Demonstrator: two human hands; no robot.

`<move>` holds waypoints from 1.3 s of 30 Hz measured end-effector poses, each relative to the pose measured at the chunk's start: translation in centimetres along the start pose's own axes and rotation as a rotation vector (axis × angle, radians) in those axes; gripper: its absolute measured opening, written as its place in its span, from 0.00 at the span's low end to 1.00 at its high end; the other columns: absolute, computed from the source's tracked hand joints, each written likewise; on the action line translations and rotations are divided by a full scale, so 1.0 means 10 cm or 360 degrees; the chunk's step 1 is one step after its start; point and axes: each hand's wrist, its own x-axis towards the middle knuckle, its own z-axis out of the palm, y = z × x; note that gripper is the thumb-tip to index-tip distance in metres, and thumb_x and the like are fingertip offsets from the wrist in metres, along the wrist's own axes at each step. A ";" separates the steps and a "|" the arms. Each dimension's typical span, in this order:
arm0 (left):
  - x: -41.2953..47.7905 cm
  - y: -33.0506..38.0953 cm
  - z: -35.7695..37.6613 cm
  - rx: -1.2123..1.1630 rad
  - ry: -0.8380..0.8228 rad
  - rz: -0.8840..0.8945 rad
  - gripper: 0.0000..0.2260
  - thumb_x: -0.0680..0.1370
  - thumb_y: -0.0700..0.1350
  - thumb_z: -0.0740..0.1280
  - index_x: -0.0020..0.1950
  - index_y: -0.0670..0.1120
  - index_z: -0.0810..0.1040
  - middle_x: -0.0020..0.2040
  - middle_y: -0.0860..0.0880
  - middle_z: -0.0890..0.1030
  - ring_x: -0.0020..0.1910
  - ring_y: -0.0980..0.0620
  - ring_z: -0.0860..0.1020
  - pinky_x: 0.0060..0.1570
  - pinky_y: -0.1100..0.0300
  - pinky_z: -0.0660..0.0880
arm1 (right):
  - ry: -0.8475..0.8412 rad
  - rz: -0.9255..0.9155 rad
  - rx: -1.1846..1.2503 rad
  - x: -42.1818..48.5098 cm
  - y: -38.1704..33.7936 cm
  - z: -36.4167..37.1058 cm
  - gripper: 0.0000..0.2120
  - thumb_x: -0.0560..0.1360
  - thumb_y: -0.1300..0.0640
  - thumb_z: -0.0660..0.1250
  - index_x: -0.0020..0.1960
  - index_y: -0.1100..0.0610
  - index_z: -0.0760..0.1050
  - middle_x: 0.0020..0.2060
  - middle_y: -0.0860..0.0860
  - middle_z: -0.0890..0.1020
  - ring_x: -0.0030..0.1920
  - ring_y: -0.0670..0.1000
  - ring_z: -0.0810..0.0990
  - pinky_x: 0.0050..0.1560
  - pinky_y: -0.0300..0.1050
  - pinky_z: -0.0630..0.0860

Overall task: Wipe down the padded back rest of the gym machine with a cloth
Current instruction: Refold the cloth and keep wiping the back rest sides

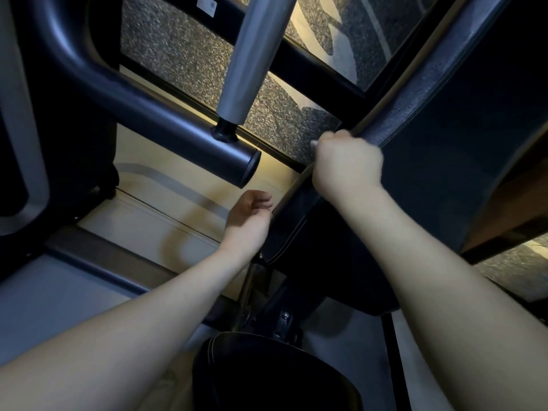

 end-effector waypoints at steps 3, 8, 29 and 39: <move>0.02 -0.03 -0.01 -0.0069 0.0025 0.0028 0.16 0.78 0.30 0.61 0.48 0.51 0.78 0.49 0.50 0.81 0.52 0.53 0.80 0.56 0.58 0.75 | -0.0157 -0.0324 0.0059 -0.25 -0.27 0.05 0.13 0.80 0.55 0.63 0.61 0.60 0.75 0.53 0.56 0.80 0.49 0.60 0.84 0.39 0.48 0.67; -0.01 0.14 0.01 -0.0257 -0.0090 0.0101 0.15 0.79 0.27 0.59 0.53 0.47 0.76 0.52 0.48 0.81 0.50 0.56 0.79 0.56 0.59 0.75 | -0.0338 -0.0353 0.0488 -0.44 -0.21 0.04 0.14 0.80 0.49 0.61 0.64 0.51 0.71 0.57 0.54 0.79 0.54 0.62 0.81 0.42 0.49 0.69; -0.12 0.51 0.06 0.0059 -0.0288 0.0187 0.12 0.73 0.62 0.69 0.51 0.58 0.79 0.53 0.46 0.84 0.53 0.45 0.81 0.61 0.39 0.76 | -0.0011 0.1012 0.2301 -0.93 0.44 0.13 0.12 0.85 0.50 0.60 0.44 0.53 0.73 0.33 0.44 0.84 0.40 0.59 0.85 0.49 0.66 0.80; 0.01 0.58 0.13 0.0104 -0.0254 0.0794 0.18 0.77 0.43 0.71 0.62 0.59 0.72 0.61 0.52 0.75 0.63 0.51 0.76 0.67 0.48 0.73 | 0.0057 0.0940 0.2240 -0.81 0.21 0.05 0.07 0.78 0.61 0.68 0.49 0.51 0.73 0.39 0.52 0.82 0.34 0.51 0.85 0.46 0.56 0.84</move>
